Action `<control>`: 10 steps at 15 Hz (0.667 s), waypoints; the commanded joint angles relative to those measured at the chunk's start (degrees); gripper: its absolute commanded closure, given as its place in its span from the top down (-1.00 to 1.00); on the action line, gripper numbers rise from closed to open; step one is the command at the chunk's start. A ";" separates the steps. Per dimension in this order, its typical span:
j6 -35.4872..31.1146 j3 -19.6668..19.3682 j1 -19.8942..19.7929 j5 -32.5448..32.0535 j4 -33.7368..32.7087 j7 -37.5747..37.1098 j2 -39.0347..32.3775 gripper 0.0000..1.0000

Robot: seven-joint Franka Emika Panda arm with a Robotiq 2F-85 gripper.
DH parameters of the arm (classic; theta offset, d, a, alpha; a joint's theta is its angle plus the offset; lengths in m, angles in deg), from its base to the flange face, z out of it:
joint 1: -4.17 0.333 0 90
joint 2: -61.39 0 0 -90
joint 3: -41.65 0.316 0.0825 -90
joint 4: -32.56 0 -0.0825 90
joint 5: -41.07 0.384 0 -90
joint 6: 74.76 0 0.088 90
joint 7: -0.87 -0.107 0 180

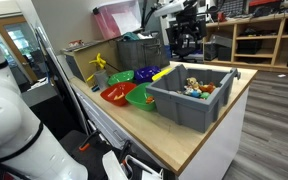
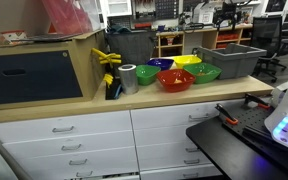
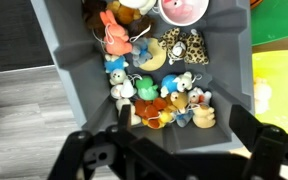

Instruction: Put the blue toy into the green bowl on the left

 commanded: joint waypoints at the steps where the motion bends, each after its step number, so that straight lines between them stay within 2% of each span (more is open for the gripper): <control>1: -5.67 -0.33 -0.79 -0.02 0.99 -0.73 -2.92 1.00; 10: -11.77 -0.15 -1.21 0.48 0.48 -4.99 -11.98 1.00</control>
